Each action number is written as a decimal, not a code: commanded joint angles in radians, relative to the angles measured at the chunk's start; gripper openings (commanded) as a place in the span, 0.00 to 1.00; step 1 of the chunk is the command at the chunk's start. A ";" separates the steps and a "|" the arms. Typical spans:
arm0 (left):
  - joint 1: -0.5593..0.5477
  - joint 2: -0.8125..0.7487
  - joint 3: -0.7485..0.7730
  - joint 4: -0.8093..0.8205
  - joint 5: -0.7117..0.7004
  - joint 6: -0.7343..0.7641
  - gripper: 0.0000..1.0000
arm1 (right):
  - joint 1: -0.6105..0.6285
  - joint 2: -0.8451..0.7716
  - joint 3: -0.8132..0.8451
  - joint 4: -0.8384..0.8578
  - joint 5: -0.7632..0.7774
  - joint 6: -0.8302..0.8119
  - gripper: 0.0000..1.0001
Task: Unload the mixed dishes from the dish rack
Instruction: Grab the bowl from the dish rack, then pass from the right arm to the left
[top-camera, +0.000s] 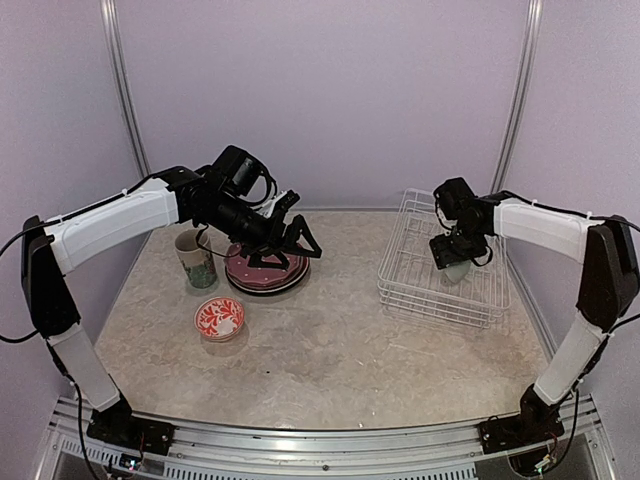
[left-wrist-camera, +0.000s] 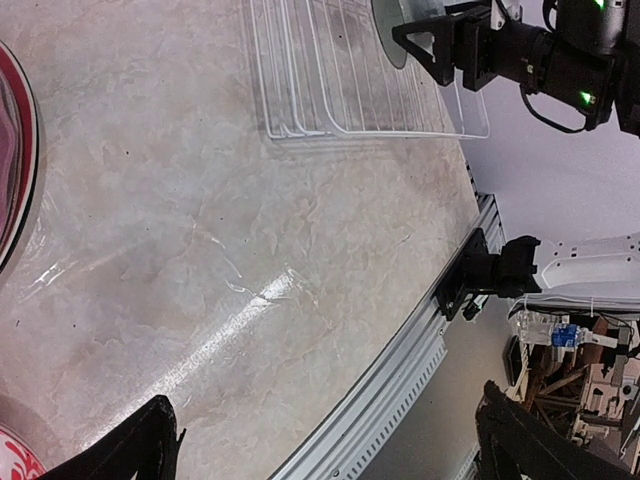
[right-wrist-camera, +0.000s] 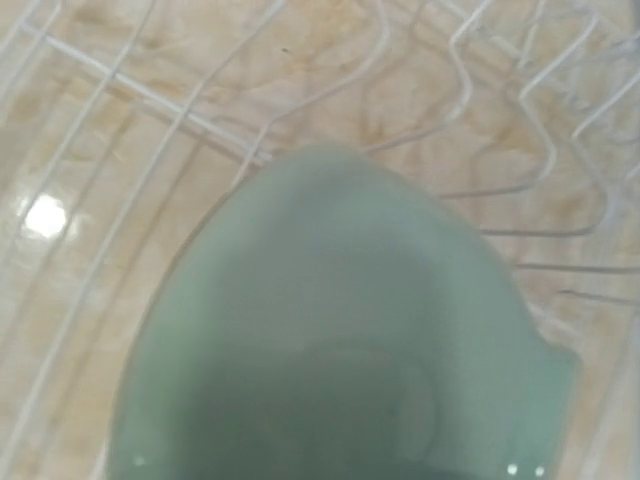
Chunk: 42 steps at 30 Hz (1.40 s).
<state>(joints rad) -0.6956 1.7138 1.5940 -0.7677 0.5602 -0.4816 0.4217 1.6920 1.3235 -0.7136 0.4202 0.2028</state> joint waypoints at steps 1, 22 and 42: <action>-0.005 -0.006 0.015 -0.008 -0.004 0.017 0.99 | -0.103 -0.120 -0.077 0.171 -0.290 0.047 0.53; 0.005 0.011 0.015 0.025 -0.031 0.016 0.99 | -0.413 -0.417 -0.604 0.949 -1.008 0.562 0.52; 0.020 0.205 0.255 0.184 0.116 -0.271 0.99 | -0.443 -0.508 -0.949 1.622 -1.011 0.851 0.52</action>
<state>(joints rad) -0.6849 1.8397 1.7752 -0.6384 0.6483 -0.6842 -0.0090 1.1889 0.3782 0.6914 -0.5659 1.0077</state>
